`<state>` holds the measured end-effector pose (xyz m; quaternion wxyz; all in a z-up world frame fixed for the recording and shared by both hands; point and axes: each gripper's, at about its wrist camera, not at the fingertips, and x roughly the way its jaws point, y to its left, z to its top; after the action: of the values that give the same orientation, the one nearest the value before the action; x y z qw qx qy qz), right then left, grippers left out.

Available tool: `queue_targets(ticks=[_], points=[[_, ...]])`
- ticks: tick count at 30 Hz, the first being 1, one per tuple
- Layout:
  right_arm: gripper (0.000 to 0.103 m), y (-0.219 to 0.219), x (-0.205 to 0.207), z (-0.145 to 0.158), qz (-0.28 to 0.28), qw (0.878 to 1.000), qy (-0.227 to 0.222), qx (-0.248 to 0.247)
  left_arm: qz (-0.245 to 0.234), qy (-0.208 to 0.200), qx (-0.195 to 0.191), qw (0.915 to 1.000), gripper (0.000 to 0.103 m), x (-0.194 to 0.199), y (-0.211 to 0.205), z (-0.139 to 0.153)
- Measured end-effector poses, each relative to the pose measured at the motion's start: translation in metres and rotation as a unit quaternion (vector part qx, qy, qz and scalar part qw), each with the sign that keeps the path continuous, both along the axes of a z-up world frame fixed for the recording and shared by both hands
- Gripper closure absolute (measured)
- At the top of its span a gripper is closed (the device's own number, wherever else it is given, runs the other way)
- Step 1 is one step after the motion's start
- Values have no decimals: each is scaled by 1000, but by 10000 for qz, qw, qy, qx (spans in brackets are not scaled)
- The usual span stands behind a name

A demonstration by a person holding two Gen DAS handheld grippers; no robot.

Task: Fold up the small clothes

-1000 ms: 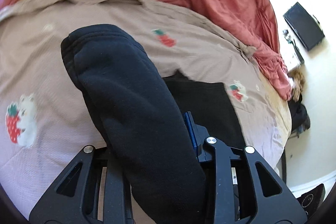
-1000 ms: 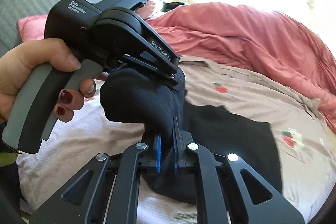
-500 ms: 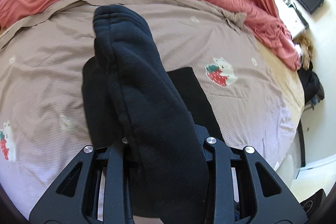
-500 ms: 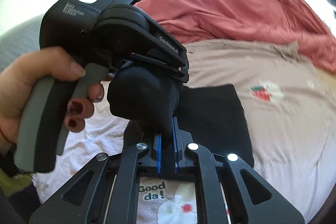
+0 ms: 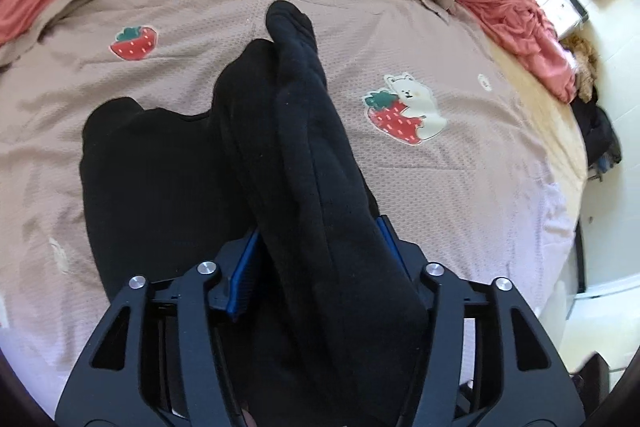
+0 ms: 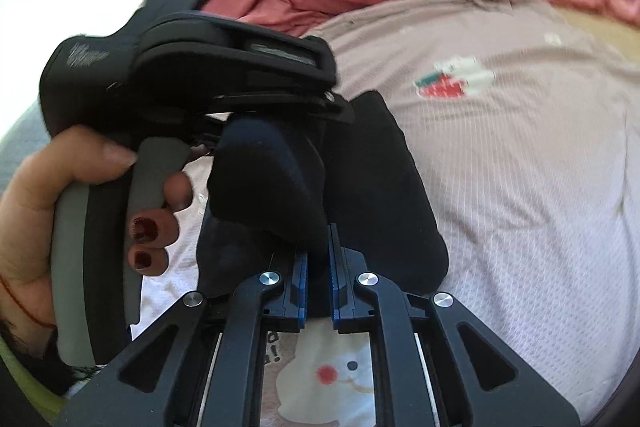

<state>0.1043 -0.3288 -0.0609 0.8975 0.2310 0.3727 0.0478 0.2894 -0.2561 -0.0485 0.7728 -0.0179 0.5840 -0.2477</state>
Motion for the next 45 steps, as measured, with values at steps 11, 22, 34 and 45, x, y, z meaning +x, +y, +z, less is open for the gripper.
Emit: queue_targets(ticks=[11,22,34,45], points=[[93,-8,1,-16,-138,9971,460,586,-226,-131,-401,9989,17,-7,1,13],[57,-40,-5,-8,-630,9910,422,1107,1192,-850,216,9890,28,-41,95,14],[79,-50,28,-20,70,9909,469,1258,1463,-611,254,9870,27,-81,128,-29],[77,-75,25,-43,-518,9781,1011,1741,1319,-752,473,9873,29,-88,125,-24]])
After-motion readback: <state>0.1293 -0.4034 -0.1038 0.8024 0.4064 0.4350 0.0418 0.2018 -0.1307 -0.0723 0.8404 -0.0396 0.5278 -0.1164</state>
